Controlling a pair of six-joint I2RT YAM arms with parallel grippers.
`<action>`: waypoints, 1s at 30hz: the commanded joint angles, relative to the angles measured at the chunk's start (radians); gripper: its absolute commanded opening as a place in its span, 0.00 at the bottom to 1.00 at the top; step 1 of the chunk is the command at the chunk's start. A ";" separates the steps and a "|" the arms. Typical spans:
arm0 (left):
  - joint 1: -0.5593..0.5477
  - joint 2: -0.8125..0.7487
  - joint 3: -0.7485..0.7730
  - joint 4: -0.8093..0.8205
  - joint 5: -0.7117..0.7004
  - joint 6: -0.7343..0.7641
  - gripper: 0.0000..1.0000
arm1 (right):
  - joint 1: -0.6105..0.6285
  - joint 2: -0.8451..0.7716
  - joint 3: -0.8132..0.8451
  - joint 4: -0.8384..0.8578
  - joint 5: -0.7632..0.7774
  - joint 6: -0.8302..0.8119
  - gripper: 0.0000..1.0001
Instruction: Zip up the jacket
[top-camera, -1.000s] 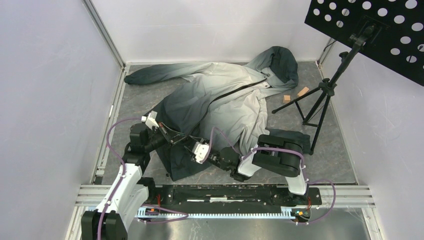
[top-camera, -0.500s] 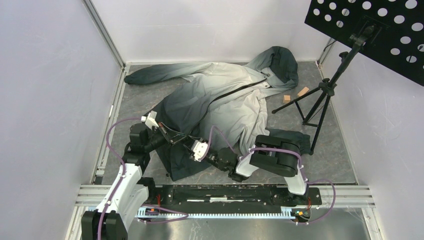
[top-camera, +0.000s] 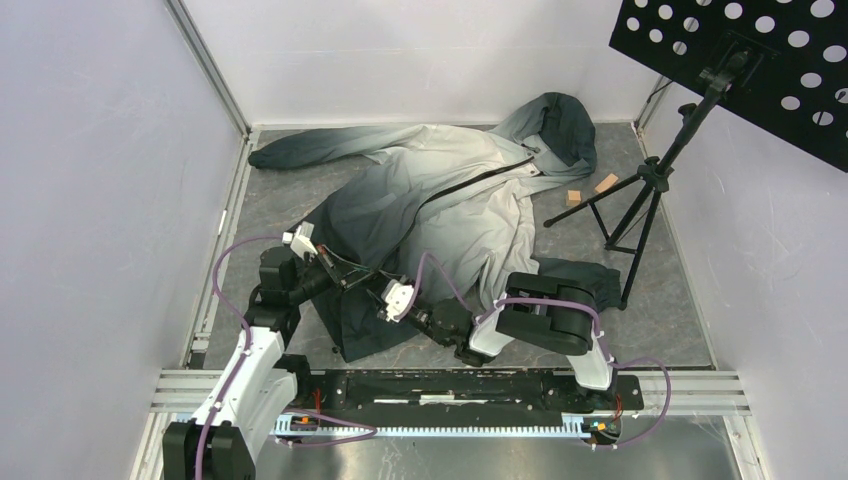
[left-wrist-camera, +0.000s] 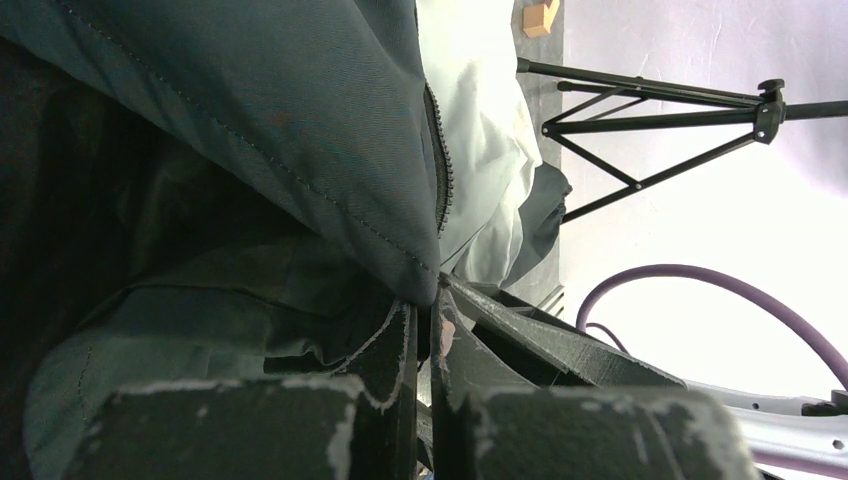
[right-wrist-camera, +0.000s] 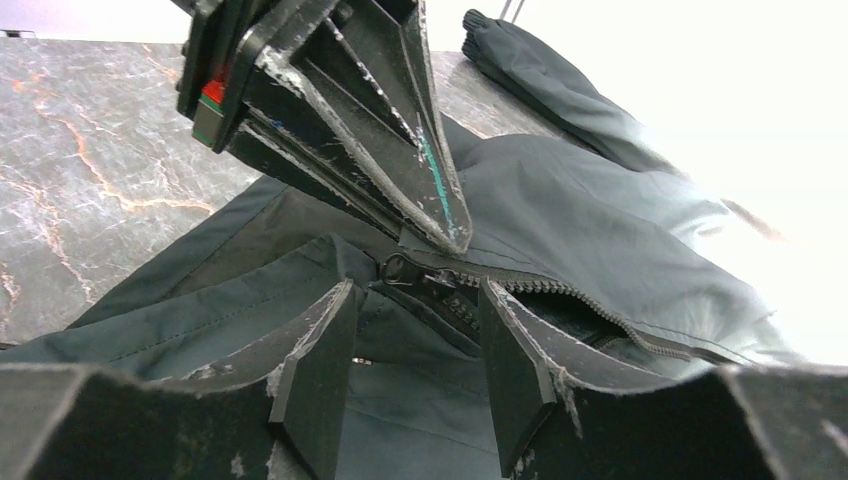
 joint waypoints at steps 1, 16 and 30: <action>0.001 -0.017 0.016 0.026 0.039 -0.009 0.02 | 0.011 -0.001 0.015 0.449 0.071 0.023 0.57; 0.003 -0.017 0.012 0.027 0.033 -0.012 0.02 | 0.016 -0.039 0.017 0.440 0.089 0.055 0.60; 0.003 -0.026 0.011 0.023 0.034 -0.013 0.02 | 0.025 -0.040 0.037 0.420 0.115 0.151 0.62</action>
